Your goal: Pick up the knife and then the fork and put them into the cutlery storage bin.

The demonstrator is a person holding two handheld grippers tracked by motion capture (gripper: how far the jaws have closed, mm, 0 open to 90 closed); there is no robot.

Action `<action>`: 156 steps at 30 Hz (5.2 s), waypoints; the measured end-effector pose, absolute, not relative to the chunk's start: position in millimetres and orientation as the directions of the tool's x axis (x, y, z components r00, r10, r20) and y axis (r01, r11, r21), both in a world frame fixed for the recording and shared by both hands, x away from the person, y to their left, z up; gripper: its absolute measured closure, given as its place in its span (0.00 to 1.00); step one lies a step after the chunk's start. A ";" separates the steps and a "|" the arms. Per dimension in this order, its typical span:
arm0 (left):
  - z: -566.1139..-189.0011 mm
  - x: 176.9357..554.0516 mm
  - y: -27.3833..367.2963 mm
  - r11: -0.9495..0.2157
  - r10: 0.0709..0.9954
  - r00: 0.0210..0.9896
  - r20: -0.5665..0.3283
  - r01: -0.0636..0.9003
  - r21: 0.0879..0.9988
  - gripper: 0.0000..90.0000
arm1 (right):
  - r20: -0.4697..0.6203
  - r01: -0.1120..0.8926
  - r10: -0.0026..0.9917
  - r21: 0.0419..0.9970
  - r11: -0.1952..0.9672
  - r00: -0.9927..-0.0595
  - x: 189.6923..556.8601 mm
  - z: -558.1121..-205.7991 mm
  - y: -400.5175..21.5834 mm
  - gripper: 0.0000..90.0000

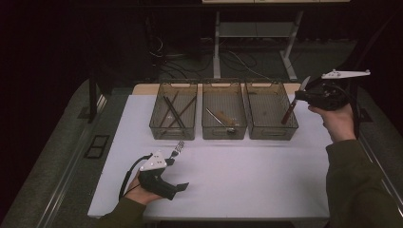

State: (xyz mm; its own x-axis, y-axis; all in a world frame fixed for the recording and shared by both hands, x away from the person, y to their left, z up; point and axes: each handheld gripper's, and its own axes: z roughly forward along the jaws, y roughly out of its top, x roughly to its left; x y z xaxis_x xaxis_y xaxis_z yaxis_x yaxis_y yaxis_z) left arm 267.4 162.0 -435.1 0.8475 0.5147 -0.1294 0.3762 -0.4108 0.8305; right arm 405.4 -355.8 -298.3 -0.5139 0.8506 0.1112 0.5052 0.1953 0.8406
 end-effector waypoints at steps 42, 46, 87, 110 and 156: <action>-433.1 266.3 161.2 -0.415 0.504 0.855 -0.124 0.366 0.833 0.00 | 0.108 0.675 0.881 0.688 0.268 -0.460 472.8 -383.2 -308.2 0.71; -432.2 267.0 162.5 -0.421 0.521 0.846 -0.114 0.371 0.828 0.00 | 0.113 0.656 0.882 0.713 0.248 -0.457 466.4 -380.5 -310.1 0.56; -437.5 286.8 209.3 -0.467 0.738 0.672 -0.067 0.579 0.668 0.60 | 0.111 0.503 0.782 0.819 0.277 -0.613 284.6 -423.3 -293.6 0.17; -436.4 288.1 201.8 -0.496 0.755 0.655 -0.040 0.609 0.619 0.85 | 0.097 0.491 0.759 0.813 0.312 -0.644 275.4 -428.8 -288.4 0.16; -395.7 280.8 51.8 -0.565 0.471 0.881 -0.044 0.339 0.752 0.85 | 0.336 0.541 0.619 0.822 0.175 -0.710 315.2 -407.2 -231.9 0.69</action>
